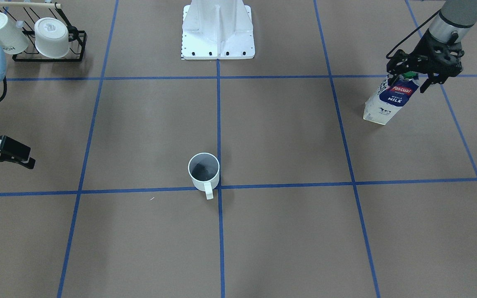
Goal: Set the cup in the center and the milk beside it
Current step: 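Reach the left gripper down to the milk carton's top, then lift the milk carton with the left gripper toward the mug, then set the milk carton upright beside the mug with the left gripper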
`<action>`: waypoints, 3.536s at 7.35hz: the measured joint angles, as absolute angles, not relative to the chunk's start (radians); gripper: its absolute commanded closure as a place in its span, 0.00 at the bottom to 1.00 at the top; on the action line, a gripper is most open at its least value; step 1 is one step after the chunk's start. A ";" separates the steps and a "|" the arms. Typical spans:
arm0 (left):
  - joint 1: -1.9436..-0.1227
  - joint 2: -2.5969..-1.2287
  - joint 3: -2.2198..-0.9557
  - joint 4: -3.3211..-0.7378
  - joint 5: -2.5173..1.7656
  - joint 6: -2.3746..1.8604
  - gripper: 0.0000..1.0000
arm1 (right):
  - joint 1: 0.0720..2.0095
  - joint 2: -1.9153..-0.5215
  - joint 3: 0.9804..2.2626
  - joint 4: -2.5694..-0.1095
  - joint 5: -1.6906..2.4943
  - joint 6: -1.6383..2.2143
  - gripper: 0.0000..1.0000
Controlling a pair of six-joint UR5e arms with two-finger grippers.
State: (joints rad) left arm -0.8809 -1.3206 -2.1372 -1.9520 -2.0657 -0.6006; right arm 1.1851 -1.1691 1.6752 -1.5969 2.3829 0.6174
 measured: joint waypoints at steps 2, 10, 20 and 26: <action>-0.886 -1.317 -2.143 -1.949 -2.090 -0.601 1.00 | 1.182 -1.168 1.678 -1.596 2.382 0.621 0.00; -1.013 -2.181 -1.958 -1.139 -2.176 -0.677 1.00 | 1.178 -1.175 1.676 -1.591 2.386 0.618 0.00; -0.779 -2.613 -1.346 -1.484 -2.042 -1.064 0.99 | 1.178 -1.176 1.679 -1.588 2.390 0.613 0.00; -0.764 -2.570 -1.423 -1.446 -2.039 -1.054 0.02 | 1.177 -1.179 1.682 -1.588 2.392 0.613 0.00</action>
State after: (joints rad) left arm -0.7641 -2.5700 -1.4225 -1.4461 -2.0388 -1.0536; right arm 1.1774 -1.1789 1.6815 -1.5881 2.3924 0.6133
